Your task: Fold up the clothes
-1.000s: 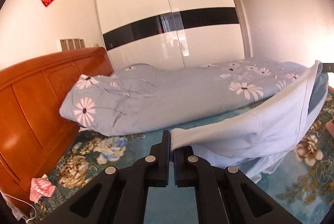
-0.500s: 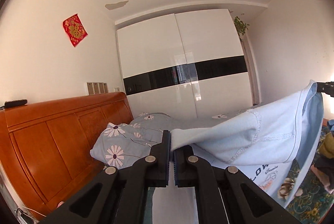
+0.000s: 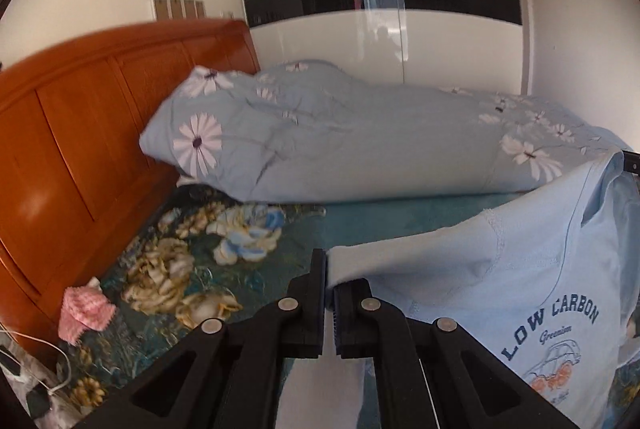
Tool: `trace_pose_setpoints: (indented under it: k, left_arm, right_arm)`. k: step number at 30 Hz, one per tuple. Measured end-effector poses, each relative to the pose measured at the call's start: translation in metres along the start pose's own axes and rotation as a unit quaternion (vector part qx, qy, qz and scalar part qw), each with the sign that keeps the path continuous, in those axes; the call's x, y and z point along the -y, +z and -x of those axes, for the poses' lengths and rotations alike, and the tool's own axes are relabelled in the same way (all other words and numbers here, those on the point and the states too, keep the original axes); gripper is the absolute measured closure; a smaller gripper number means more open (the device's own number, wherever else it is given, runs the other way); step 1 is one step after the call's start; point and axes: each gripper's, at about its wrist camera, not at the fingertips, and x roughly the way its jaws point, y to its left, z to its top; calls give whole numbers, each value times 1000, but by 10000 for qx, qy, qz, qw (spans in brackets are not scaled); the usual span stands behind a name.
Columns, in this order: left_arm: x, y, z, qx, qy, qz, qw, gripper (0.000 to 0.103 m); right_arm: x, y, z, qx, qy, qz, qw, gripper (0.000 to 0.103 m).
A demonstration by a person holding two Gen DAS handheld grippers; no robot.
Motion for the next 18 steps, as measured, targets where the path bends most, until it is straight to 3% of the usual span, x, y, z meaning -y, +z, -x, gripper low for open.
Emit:
trace_pose_setpoints:
  k: [7,12,15,18]
  left_arm:
    - [-1,-13,-139,-839,75,236,9962,99]
    - [-19,-10,-200,-1147,326,436,9919,99]
    - [-29,-21,-240,-1635,318,636,9840,99]
    - [-32,-34,-259,-1888,289,720,9789,98]
  right_arm:
    - [-3,-26,-168,-1117,-151,-212,9934,101]
    - [-12,-14,-237,-1283,-365,7,9911,101]
    - [-26,-11,-271,-1516,-382,99,9877,101]
    - [-41,-26,-303,-1787,-447,190,9827,101]
